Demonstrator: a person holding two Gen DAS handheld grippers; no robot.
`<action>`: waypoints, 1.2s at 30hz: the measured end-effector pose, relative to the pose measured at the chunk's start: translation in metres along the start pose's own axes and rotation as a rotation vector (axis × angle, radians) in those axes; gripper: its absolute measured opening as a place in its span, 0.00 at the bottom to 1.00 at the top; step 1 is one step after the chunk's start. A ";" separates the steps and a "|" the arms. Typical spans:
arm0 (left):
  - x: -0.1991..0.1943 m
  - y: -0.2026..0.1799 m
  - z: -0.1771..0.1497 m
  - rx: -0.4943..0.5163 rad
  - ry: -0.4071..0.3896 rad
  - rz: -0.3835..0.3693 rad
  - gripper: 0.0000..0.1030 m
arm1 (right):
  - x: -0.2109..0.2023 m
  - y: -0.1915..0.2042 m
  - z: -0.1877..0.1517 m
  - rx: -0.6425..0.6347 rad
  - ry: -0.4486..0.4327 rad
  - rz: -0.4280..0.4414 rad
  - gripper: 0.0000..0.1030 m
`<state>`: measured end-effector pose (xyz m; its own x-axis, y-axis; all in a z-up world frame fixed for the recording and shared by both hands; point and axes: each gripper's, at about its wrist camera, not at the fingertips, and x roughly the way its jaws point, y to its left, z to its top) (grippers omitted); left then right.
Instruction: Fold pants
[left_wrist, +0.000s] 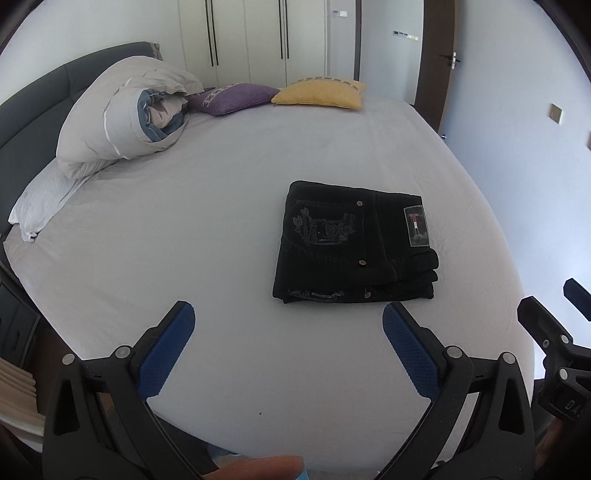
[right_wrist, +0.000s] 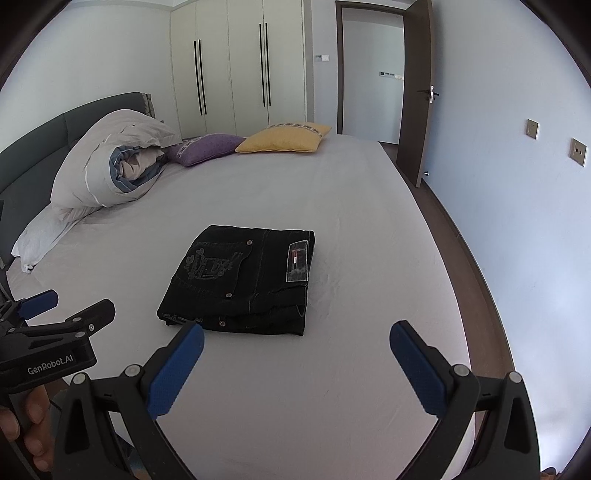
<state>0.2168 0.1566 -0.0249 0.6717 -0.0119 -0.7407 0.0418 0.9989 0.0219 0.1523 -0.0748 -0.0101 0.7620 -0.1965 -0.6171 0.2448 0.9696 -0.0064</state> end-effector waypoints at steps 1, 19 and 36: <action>0.000 0.000 0.000 0.001 0.000 0.000 1.00 | 0.000 0.000 0.000 0.001 0.000 0.001 1.00; 0.005 0.002 -0.005 0.003 0.012 0.000 1.00 | 0.003 0.004 -0.005 0.000 0.012 0.016 1.00; 0.006 0.003 -0.011 -0.001 0.022 -0.008 1.00 | 0.003 0.006 -0.008 -0.001 0.014 0.018 1.00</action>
<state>0.2129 0.1595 -0.0365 0.6548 -0.0187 -0.7556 0.0460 0.9988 0.0152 0.1513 -0.0684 -0.0185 0.7581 -0.1769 -0.6277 0.2305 0.9731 0.0042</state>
